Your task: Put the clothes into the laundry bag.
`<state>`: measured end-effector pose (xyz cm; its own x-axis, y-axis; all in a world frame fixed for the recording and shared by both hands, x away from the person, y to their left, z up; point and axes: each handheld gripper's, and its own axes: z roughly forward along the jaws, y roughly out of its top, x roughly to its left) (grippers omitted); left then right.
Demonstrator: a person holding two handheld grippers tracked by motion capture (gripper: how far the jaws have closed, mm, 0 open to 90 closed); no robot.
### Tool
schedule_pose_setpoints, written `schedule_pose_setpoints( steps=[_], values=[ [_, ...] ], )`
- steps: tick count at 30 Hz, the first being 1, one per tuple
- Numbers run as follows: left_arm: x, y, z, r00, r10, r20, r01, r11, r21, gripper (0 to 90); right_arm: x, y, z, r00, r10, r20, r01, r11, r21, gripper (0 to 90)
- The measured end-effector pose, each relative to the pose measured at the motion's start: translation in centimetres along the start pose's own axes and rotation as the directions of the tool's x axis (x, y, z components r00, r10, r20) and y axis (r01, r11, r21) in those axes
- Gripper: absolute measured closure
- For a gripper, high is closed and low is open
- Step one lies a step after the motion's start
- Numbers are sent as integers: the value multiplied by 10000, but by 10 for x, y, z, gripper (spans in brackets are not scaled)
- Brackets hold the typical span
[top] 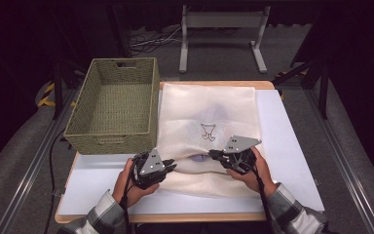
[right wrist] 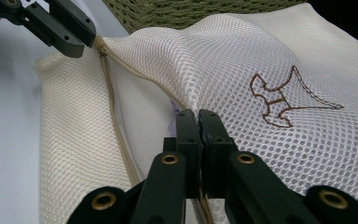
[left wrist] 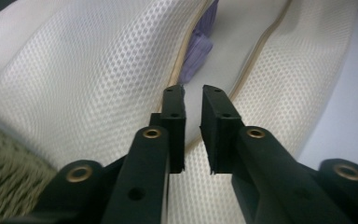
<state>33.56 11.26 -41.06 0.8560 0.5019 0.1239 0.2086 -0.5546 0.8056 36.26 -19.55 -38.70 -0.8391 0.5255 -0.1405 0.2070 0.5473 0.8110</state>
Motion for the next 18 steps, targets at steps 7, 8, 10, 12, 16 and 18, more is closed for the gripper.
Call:
schedule_pose_setpoints(
  steps=[7,8,10,12,16,18],
  values=[
    [12,-25,-8,9977,-585,-350,605,9965,578,601,0,-1,-3,10000,30,58,-30,10000,-19,879],
    [13,-28,-7,9973,-664,-329,685,9953,691,583,0,-1,-4,10000,45,47,-45,10000,-45,879],
    [15,-31,-5,9955,-898,-295,921,9921,850,515,0,-1,-5,10000,42,60,-41,10000,-73,878],
    [17,-33,-2,9934,-1138,-174,1150,9883,999,475,0,-1,-5,10000,21,68,-21,10000,-65,878],
    [20,-36,3,9873,-1586,-79,1584,9801,1198,381,1,-1,-6,10000,-6,96,7,9999,-119,878],
    [20,-37,5,9859,-1667,-116,1667,9764,1374,378,0,-1,-7,9999,17,108,-15,9998,-182,878]
  ],
)
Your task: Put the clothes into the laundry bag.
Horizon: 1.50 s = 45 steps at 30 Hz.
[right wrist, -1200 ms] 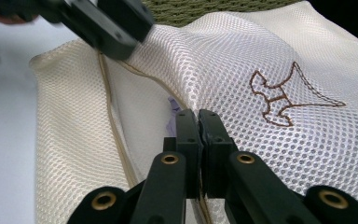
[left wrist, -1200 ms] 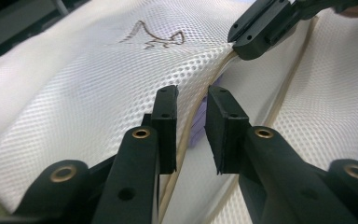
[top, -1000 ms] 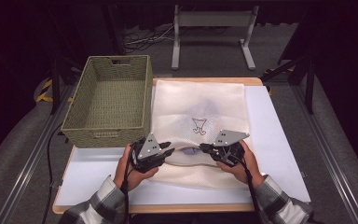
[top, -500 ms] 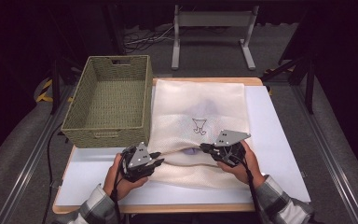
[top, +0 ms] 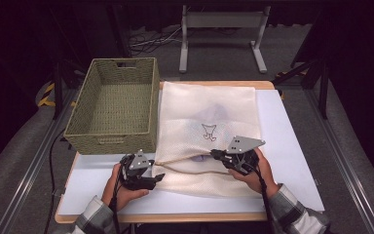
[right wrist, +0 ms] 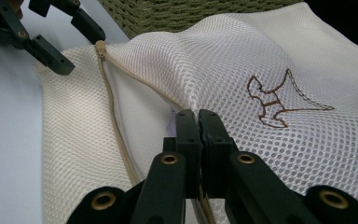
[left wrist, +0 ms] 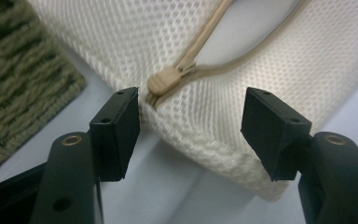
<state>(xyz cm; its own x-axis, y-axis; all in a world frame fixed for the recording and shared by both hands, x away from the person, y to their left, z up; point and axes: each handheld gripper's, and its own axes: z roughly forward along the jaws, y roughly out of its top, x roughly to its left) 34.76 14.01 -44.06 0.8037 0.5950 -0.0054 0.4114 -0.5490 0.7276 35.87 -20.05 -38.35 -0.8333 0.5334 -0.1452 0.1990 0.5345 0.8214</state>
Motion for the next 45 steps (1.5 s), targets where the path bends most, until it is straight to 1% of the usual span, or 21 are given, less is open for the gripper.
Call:
schedule_pose_setpoints(
  steps=[1,2,4,7,9,10,11,16,18,20,21,24,25,27,30,32,33,34,36,43,45],
  values=[
    [1,-1,2,10000,-43,2,43,9999,102,378,0,0,0,10000,0,0,0,10000,0,878],
    [2,-1,3,9997,-196,121,193,9997,171,377,0,0,0,10000,9,12,-9,10000,-15,879],
    [3,-1,5,9998,-131,137,127,9996,265,388,0,0,-1,10000,-18,38,19,10000,-62,878],
    [4,-1,7,9998,-26,172,19,9990,445,456,0,0,-3,10000,-52,5,52,9999,-90,878],
    [5,-2,7,9993,-128,344,111,9988,478,522,0,-1,-6,10000,-37,-14,37,9998,-210,878],
    [5,-2,7,9993,-128,344,111,9988,478,549,0,-1,-6,10000,-37,-14,37,9998,-210,878],
    [6,-2,7,9989,-205,425,184,9986,490,549,-1,-1,-6,10000,-38,-23,38,9997,-234,878],
    [7,-1,8,9981,-327,521,297,9979,574,617,0,-3,-8,10000,-61,-32,60,9998,-215,877],
    [6,-1,6,9986,-230,473,205,9984,532,681,-1,-3,-8,10000,-74,-23,73,9998,-210,875],
    [6,0,3,9991,-178,395,164,9992,360,766,-1,-4,-8,10000,-34,17,35,9998,-191,871],
    [6,0,2,9991,-182,375,171,9994,295,781,-2,-4,-7,10000,-10,9,10,9999,-172,869],
    [5,0,0,9993,-216,292,211,9996,183,798,-2,-5,-4,10000,22,-25,-22,10000,-18,866],
    [5,0,-1,9992,-306,260,303,9995,110,798,-2,-5,-4,10000,22,-25,-22,10000,-18,866],
    [6,-1,-3,9990,-376,220,375,9993,66,797,-2,-7,-1,9999,40,-113,-38,9999,148,866],
    [7,-1,-5,9992,-363,185,362,9993,22,799,-2,-9,3,9999,44,-140,-39,9993,378,864],
    [6,-1,-6,9991,-406,151,408,9991,-94,799,-2,-11,7,9999,47,-151,-38,9985,545,862],
    [6,-1,-6,9991,-406,151,408,9991,-94,799,-2,-11,7,9999,47,-151,-38,9985,545,862],
    [6,-1,-7,9993,-349,149,351,9994,-83,799,-1,-13,10,9999,39,-141,-30,9978,669,860],
    [6,-1,-9,9992,-370,124,372,9992,-153,798,0,-15,16,9999,53,-165,-38,9960,893,858],
    [5,-2,-12,9992,-382,117,386,9987,-329,796,0,-19,24,9998,72,-165,-53,9935,1141,855],
    [5,-2,-13,9996,-262,125,266,9990,-358,802,-1,-21,27,9998,78,-185,-55,9925,1219,854]
  ],
)
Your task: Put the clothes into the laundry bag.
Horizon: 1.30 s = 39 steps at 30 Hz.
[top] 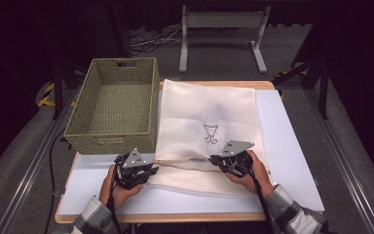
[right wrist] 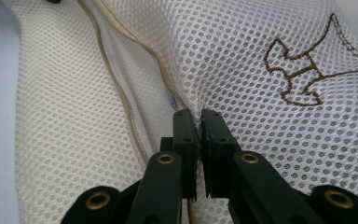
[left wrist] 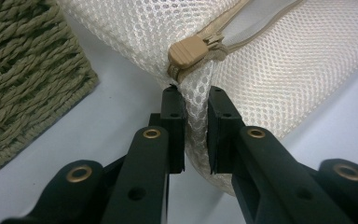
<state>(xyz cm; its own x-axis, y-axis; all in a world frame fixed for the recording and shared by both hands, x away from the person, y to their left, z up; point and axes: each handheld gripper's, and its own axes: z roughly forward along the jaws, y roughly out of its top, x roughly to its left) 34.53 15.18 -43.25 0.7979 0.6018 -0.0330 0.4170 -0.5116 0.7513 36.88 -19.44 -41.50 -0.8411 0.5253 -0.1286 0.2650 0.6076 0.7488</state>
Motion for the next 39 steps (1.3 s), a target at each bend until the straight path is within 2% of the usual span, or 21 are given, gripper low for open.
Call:
schedule_pose_setpoints(
  steps=[11,13,18,27,33,39],
  values=[
    [-3,-2,-7,9998,144,-127,-147,9996,-223,814,-3,-3,9,9999,152,-31,-150,9990,425,853],
    [-3,-1,-8,9995,285,-135,-288,9993,-238,818,-3,-3,11,9999,170,-30,-169,9985,517,851],
    [-3,-2,-7,9995,297,-100,-299,9992,-257,824,-6,-4,12,9995,306,-94,-300,9979,581,820],
    [-2,-2,-5,9995,326,-50,-327,9993,-192,831,-4,1,1,9995,261,-155,-263,9995,-181,697],
    [-2,-2,-4,9995,323,-9,-323,9993,-161,832,-3,7,-11,9997,255,-22,-256,9966,-787,668],
    [-3,-3,-2,9994,359,-6,-359,9993,-92,833,-4,11,-17,9997,226,60,-218,9938,-1089,639]
  ],
)
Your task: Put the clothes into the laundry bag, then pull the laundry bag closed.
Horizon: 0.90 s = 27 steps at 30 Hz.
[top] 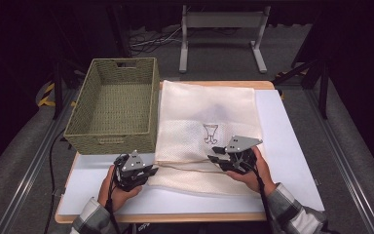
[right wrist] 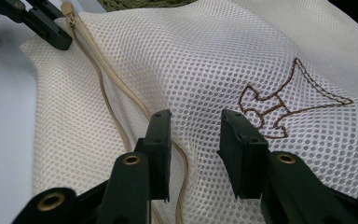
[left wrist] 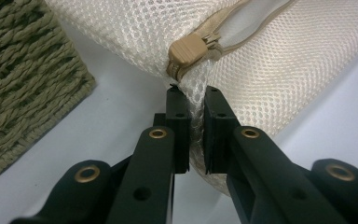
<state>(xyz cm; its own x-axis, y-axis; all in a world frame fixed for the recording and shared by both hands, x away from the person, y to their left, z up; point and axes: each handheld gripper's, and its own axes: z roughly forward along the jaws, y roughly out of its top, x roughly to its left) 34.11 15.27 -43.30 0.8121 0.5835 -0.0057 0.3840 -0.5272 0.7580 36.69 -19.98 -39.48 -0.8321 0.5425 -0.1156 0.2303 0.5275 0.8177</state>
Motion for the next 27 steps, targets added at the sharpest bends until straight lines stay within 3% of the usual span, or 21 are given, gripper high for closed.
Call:
schedule_pose_setpoints(
  steps=[16,20,23,27],
  values=[
    [-2,1,0,9999,98,-126,-98,9999,20,832,7,9,-4,9996,-250,-157,245,9991,-332,611],
    [-3,1,0,9997,131,-208,-130,9999,32,831,9,17,-5,9992,34,-398,-56,9984,-560,606],
    [-3,0,1,9997,106,-216,-104,9999,88,831,18,28,-6,9986,-42,-530,-6,9960,-898,609],
    [-3,0,1,9999,74,-123,-74,10000,-43,829,30,38,3,9967,-424,-688,366,9958,-842,608]
  ],
)
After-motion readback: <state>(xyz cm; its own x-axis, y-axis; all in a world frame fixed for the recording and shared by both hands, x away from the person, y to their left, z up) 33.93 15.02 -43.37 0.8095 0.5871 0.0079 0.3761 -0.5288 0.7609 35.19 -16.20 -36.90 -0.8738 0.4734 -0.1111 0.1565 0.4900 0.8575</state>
